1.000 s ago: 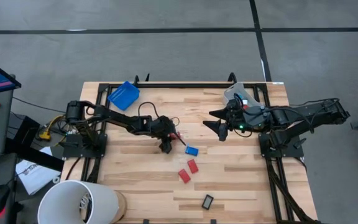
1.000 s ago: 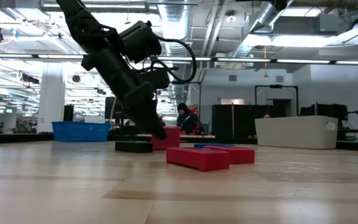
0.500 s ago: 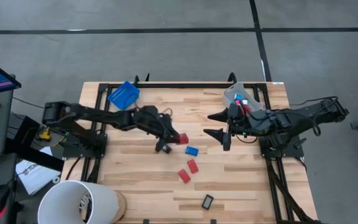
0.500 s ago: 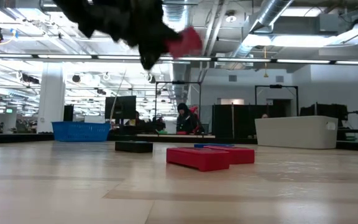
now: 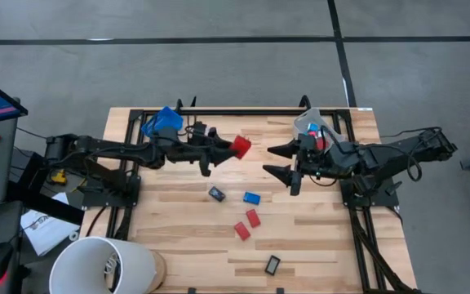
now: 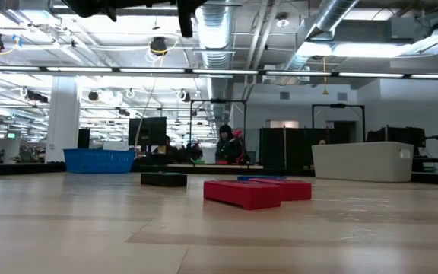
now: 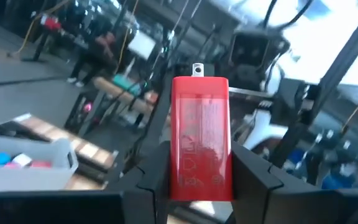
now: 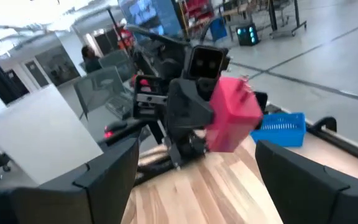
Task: Pick & Place Office items
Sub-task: Put the red charger into the gray bin
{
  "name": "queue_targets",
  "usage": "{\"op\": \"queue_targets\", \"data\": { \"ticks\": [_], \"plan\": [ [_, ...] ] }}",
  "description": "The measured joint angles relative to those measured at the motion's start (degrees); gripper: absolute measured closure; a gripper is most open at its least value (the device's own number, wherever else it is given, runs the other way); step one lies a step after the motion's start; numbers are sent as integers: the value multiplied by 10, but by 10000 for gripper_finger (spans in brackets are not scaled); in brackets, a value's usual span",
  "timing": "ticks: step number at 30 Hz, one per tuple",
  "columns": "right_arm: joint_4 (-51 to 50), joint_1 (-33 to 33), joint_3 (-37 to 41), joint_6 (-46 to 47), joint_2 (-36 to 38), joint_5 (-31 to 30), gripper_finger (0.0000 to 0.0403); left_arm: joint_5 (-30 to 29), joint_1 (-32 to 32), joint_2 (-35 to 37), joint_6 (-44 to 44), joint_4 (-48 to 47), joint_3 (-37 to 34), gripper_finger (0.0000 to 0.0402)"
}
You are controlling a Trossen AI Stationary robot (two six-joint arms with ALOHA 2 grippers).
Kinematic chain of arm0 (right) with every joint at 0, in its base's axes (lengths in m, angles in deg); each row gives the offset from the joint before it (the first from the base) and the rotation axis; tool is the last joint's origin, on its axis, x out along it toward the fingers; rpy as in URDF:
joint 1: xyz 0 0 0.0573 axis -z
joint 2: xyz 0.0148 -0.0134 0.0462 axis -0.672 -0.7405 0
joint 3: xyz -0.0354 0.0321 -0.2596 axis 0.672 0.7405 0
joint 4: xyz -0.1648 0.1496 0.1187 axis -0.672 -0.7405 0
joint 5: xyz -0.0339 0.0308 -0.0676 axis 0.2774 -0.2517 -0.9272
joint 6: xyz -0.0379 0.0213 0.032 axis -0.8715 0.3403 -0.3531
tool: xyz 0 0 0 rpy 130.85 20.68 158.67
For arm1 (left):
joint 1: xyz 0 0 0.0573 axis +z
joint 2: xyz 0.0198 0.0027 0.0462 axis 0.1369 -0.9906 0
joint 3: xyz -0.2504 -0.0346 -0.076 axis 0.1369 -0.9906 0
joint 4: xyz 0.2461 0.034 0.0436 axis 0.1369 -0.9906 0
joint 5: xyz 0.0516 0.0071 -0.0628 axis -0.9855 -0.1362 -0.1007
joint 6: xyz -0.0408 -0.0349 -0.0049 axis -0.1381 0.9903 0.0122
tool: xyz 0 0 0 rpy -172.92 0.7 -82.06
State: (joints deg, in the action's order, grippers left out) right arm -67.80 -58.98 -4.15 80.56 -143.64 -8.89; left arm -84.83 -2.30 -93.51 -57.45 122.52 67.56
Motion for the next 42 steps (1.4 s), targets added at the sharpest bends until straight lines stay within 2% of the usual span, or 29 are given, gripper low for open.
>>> {"op": "queue_targets", "data": {
  "ticks": [9,17,25,36,42],
  "plan": [
    [24,13,0,-8,0,2,88,-10,-8,-34,54,148,2,290],
    [45,25,0,-17,0,16,88,-17,-29,-109,66,187,46,290],
    [47,29,0,-17,0,21,88,-20,-29,-133,62,187,87,290],
    [114,72,0,-14,-45,76,88,-41,-30,-133,40,175,89,290],
    [131,77,0,-12,-44,79,116,-42,-31,-133,37,175,89,290]
  ]
}}
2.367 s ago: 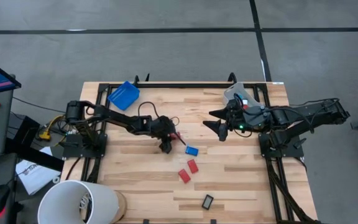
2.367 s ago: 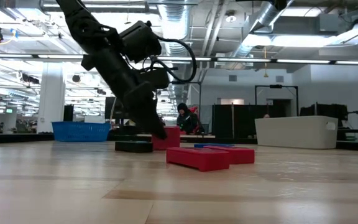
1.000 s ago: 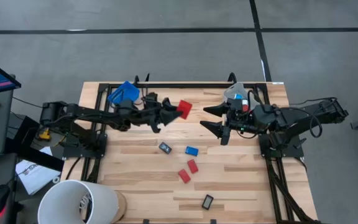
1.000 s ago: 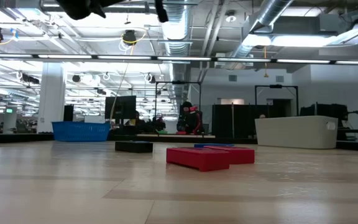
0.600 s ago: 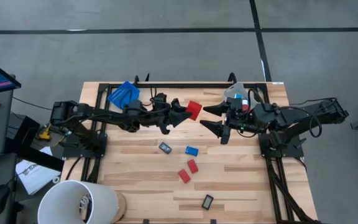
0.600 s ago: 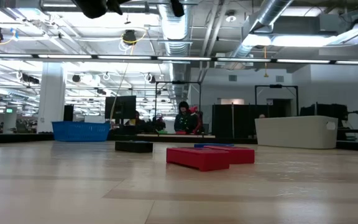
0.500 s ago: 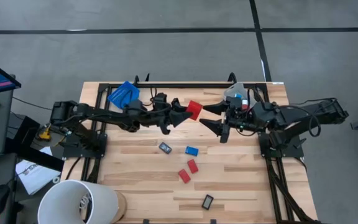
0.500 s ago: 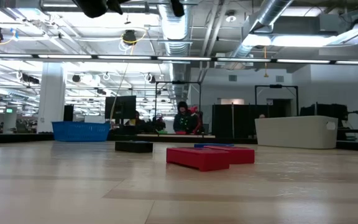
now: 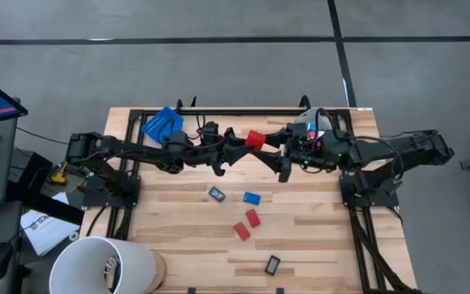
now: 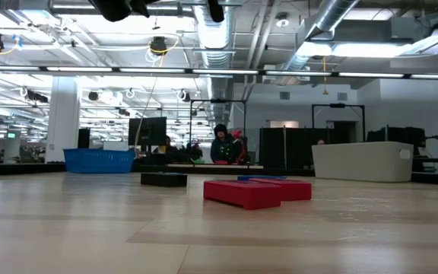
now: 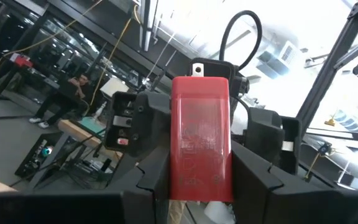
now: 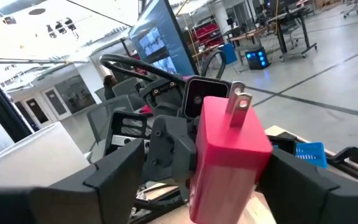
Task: Pick & Place Office items
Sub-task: Put the red charger into the gray bin
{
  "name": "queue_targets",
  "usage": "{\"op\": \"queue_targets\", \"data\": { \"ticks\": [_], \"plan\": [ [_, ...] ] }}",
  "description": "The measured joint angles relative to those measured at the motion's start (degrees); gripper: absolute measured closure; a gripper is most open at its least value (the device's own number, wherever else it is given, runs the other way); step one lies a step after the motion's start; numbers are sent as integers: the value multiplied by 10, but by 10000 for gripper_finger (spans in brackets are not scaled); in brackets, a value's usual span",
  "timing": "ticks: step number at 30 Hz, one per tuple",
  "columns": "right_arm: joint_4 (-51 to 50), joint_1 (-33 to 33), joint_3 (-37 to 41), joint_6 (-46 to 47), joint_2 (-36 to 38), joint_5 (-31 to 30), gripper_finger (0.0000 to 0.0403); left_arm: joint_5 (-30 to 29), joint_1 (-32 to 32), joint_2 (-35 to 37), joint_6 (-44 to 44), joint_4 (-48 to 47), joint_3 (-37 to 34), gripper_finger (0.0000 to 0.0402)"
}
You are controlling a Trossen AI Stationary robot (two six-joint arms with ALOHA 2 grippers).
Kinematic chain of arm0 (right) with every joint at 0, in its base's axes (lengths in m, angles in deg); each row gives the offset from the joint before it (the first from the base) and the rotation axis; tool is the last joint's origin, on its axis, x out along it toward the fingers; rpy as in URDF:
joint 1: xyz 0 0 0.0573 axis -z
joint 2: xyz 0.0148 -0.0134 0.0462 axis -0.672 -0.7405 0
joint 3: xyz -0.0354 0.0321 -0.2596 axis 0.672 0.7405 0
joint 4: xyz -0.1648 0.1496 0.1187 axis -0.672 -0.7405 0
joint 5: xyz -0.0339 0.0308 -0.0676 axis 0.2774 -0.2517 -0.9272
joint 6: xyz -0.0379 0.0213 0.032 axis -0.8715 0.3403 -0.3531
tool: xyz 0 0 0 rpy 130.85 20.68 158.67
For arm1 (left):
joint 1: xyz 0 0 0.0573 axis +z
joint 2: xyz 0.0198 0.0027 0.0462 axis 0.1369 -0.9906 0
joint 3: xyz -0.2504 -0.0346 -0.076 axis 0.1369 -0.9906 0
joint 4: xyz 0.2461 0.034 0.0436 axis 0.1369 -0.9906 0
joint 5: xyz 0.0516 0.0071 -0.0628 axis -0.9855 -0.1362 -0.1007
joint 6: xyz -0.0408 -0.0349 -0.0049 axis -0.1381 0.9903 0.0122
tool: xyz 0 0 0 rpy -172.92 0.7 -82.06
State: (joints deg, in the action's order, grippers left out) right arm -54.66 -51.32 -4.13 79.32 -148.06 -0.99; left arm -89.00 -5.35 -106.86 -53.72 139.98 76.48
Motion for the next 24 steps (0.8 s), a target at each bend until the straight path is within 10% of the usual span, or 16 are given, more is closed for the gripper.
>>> {"op": "queue_targets", "data": {
  "ticks": [16,24],
  "plan": [
    [1,14,0,15,1,33,290,2,-1,2,-10,2,0,290],
    [0,15,0,8,3,38,292,6,-1,3,-33,-12,0,274]
  ]
}}
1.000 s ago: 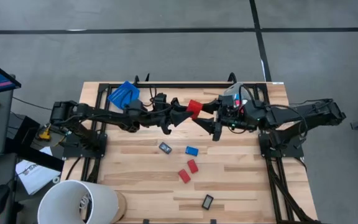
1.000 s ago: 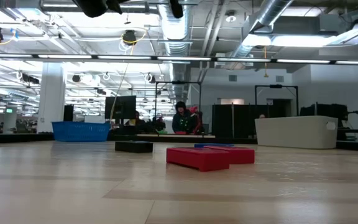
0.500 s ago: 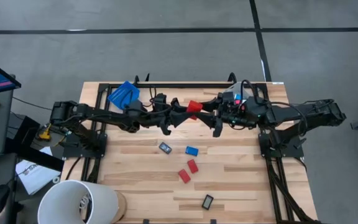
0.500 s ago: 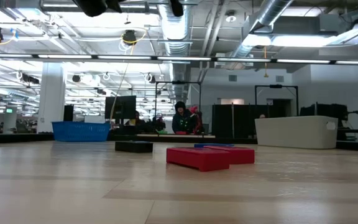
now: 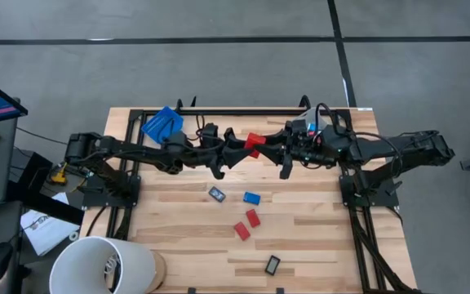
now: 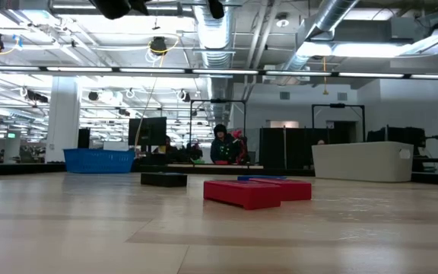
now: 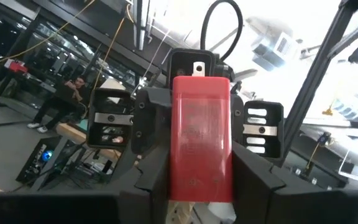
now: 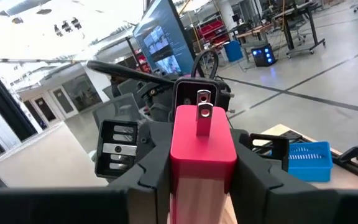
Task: Pick & Place Office items
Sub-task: Put the red charger into the gray bin
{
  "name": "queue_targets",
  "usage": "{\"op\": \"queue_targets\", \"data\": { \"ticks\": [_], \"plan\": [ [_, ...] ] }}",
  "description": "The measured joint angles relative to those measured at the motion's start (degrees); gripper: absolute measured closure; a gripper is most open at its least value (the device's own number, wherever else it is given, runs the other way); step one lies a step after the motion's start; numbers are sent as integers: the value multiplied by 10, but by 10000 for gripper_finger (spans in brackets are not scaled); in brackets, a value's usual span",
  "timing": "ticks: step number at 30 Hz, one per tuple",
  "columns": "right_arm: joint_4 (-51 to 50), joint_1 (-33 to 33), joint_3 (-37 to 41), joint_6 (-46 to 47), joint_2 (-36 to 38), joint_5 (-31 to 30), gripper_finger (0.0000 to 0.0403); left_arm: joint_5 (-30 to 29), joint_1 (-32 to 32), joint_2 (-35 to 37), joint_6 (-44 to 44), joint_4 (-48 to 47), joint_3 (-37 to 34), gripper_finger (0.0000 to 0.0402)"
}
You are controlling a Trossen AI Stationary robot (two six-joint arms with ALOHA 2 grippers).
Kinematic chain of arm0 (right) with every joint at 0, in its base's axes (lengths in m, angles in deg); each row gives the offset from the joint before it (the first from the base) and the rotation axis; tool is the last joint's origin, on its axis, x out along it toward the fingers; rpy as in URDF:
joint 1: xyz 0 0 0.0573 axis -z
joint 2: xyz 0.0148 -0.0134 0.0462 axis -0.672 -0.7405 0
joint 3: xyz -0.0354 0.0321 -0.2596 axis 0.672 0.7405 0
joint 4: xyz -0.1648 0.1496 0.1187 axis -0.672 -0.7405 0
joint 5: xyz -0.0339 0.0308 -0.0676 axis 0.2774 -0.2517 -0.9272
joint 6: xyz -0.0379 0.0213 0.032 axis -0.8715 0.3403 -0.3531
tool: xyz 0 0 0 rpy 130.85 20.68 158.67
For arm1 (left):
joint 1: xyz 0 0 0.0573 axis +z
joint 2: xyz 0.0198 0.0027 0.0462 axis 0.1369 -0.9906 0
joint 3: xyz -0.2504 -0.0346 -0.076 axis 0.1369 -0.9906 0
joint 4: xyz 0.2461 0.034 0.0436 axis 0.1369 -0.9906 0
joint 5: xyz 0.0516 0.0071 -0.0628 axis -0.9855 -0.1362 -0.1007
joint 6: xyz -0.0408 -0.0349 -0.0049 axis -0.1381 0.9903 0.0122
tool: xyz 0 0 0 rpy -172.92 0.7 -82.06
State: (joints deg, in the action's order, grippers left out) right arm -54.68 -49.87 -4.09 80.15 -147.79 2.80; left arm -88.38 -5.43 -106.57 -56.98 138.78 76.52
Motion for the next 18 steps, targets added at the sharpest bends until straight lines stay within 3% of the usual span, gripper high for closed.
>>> {"op": "queue_targets", "data": {
  "ticks": [5,9,15,18],
  "plan": [
    [-8,11,2,-6,13,3,292,6,-2,5,-56,-85,1,183],
    [-4,25,-2,-20,44,-12,292,3,-2,16,-114,-256,-5,133],
    [-179,68,-1,-6,91,-59,292,-1,-4,71,-176,-467,-3,124],
    [-312,92,-1,43,107,-74,292,-38,-11,116,-215,-566,-3,138]
  ]
}}
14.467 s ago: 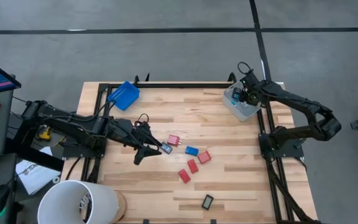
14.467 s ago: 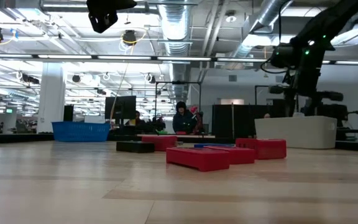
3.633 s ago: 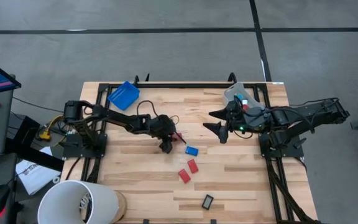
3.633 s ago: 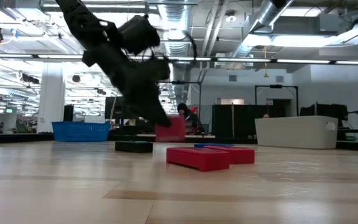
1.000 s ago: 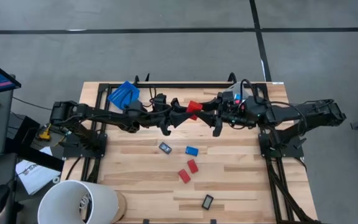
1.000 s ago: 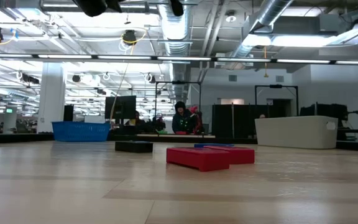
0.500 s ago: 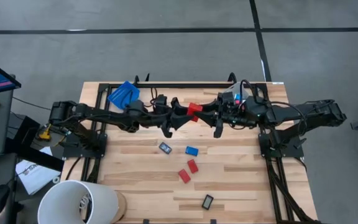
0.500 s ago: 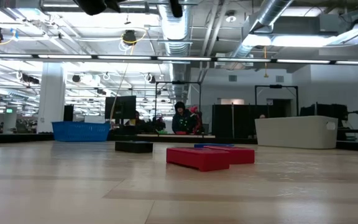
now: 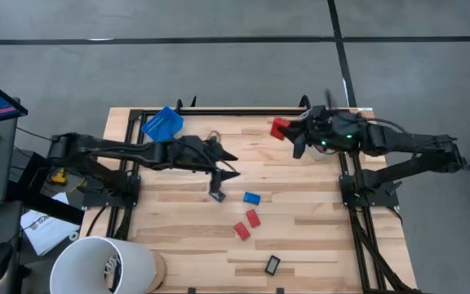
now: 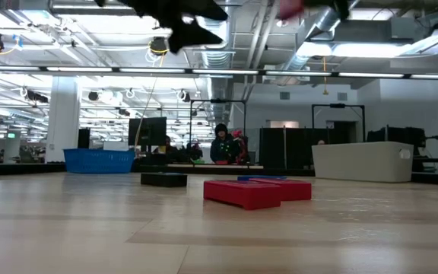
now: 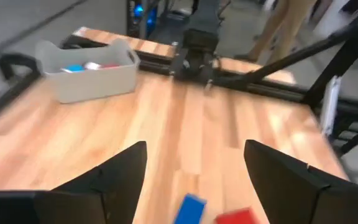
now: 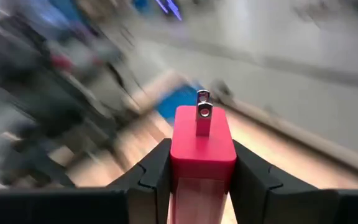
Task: Pick & Place Office items
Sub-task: Put the red charger into the gray bin
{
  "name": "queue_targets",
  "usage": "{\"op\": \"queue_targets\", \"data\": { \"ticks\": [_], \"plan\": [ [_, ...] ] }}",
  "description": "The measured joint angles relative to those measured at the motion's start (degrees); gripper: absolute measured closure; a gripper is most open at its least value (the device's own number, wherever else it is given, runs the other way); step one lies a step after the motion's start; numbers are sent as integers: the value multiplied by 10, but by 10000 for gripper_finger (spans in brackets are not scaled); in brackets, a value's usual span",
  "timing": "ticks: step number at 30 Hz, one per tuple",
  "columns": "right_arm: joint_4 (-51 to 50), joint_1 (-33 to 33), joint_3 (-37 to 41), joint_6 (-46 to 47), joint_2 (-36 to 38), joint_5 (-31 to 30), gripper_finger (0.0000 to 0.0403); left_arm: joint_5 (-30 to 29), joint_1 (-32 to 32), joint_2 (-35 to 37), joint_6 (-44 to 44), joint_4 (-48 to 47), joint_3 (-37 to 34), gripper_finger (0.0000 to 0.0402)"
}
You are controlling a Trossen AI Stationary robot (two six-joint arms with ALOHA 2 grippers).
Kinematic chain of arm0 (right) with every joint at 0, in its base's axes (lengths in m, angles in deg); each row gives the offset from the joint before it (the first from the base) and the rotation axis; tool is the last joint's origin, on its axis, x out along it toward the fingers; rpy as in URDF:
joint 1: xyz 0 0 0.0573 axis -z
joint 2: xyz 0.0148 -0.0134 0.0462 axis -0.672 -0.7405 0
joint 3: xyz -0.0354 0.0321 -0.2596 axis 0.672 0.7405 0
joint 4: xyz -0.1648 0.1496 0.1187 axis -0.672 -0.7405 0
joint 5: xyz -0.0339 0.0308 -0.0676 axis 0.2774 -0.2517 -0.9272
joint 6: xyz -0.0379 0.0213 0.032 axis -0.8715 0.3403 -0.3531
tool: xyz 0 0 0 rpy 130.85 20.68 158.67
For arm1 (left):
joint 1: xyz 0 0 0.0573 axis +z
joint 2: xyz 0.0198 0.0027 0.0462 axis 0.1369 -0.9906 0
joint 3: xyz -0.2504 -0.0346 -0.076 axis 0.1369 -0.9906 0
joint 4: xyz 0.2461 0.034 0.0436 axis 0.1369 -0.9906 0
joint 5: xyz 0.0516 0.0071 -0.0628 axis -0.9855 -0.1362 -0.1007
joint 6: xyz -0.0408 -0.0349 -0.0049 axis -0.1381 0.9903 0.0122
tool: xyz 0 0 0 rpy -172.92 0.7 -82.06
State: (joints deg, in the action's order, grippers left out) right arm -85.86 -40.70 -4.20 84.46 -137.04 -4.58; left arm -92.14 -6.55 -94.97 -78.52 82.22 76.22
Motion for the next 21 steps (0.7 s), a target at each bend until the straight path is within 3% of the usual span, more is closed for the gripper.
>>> {"op": "queue_targets", "data": {
  "ticks": [6,12,16,21],
  "plan": [
    [-306,39,1,198,8,-38,292,-52,-10,78,-10,-113,0,168],
    [-488,42,1,356,5,-87,292,-83,-18,122,5,-141,0,191],
    [-548,64,24,409,5,-121,292,-94,-23,126,13,-145,0,203],
    [-509,129,80,427,-3,-112,292,-95,-23,116,24,-146,0,215]
  ]
}}
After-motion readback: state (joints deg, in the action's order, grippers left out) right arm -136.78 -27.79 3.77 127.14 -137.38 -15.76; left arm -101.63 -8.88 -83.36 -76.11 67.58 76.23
